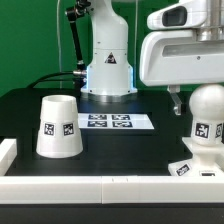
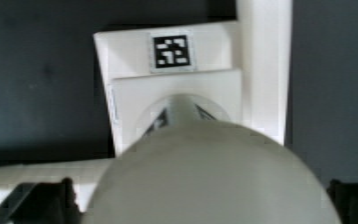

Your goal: Assemble lamp

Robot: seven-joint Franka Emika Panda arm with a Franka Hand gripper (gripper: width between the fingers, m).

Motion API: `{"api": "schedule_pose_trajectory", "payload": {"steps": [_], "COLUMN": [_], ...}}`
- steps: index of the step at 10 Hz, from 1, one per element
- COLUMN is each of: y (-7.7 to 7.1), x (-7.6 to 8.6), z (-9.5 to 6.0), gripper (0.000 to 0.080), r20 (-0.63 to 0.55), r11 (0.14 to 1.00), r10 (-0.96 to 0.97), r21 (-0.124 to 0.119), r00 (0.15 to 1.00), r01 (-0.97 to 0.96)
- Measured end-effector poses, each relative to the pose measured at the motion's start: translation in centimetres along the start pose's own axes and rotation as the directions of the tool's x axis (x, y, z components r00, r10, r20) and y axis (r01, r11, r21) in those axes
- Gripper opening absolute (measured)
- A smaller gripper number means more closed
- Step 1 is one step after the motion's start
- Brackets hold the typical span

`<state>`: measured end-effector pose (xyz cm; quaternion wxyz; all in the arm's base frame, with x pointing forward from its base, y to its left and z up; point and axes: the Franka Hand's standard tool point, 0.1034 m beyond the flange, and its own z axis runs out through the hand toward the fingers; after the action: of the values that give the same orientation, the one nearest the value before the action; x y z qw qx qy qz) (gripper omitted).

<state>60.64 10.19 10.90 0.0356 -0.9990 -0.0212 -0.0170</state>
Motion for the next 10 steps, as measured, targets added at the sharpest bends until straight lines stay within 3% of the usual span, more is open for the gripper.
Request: {"api": "schedule_pose_trajectory", "payload": {"steps": [5, 7, 10], "y": [0.38, -0.16, -0.25], "x": [0.08, 0.18, 0.25], "z": [-0.02, -0.09, -0.15], "gripper": [0.0698, 0.0698, 0.0698], "r20": [0.002, 0.008, 0.050], "r11": [0.941, 0.850, 0.596], "r10": [-0.337, -0.526, -0.800], "r21": [-0.016, -0.035, -0.047], "r00": [0.941, 0.850, 0.598], "r01": [0.337, 0.526, 0.801]}}
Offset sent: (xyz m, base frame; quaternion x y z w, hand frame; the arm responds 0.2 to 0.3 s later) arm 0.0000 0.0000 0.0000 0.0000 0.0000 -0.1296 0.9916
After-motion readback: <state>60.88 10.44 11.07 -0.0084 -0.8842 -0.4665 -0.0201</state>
